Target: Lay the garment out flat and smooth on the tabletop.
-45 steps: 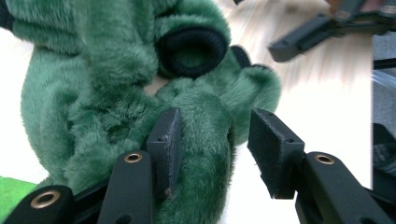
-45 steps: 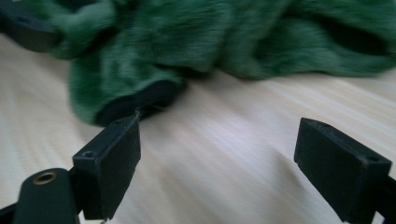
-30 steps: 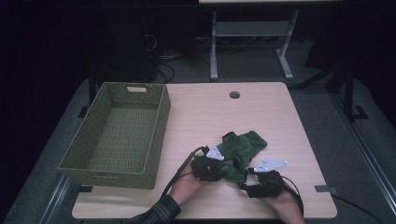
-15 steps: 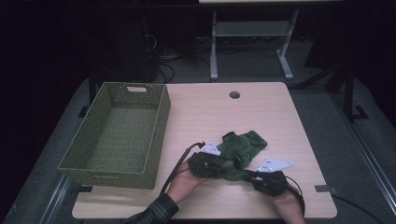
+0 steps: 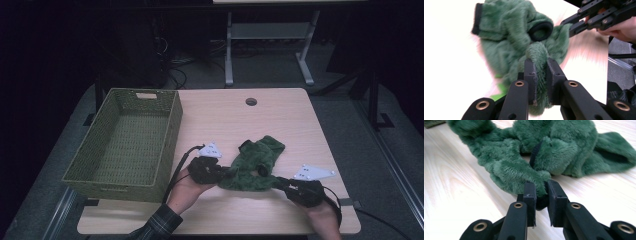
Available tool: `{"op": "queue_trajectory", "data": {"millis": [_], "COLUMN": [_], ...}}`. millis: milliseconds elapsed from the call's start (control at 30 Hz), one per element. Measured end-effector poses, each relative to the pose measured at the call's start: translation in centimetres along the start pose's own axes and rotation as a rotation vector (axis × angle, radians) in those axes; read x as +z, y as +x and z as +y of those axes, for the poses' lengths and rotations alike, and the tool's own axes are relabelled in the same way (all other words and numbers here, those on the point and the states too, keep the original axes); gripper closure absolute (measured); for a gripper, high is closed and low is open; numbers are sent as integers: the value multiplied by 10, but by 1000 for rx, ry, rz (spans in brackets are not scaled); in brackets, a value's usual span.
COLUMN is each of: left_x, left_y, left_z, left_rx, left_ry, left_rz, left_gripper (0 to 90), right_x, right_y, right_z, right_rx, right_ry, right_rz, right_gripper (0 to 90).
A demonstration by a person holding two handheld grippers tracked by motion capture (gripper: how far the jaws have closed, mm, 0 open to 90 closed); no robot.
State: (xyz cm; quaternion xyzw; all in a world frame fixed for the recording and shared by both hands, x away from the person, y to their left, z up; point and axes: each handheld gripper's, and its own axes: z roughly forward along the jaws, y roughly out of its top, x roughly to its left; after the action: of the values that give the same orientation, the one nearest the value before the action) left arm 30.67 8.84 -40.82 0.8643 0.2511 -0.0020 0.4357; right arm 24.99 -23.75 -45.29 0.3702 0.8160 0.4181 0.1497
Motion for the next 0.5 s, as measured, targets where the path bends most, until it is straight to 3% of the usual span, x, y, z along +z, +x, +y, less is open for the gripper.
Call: {"op": "queue_trajectory", "data": {"millis": [200, 500], "left_x": [-7, -10], "left_y": [9, 14], "left_z": [-17, -34], "left_rx": [-32, -73], "left_ry": [34, 86], "left_rz": [17, 65], "left_gripper": [813, 778], "right_x": [-7, -8], "right_y": [-8, -11], "right_z": [-3, -11], "right_rx": [11, 31], "right_ry": [6, 69], "right_rz": [-22, -48], "right_gripper": [781, 759]}}
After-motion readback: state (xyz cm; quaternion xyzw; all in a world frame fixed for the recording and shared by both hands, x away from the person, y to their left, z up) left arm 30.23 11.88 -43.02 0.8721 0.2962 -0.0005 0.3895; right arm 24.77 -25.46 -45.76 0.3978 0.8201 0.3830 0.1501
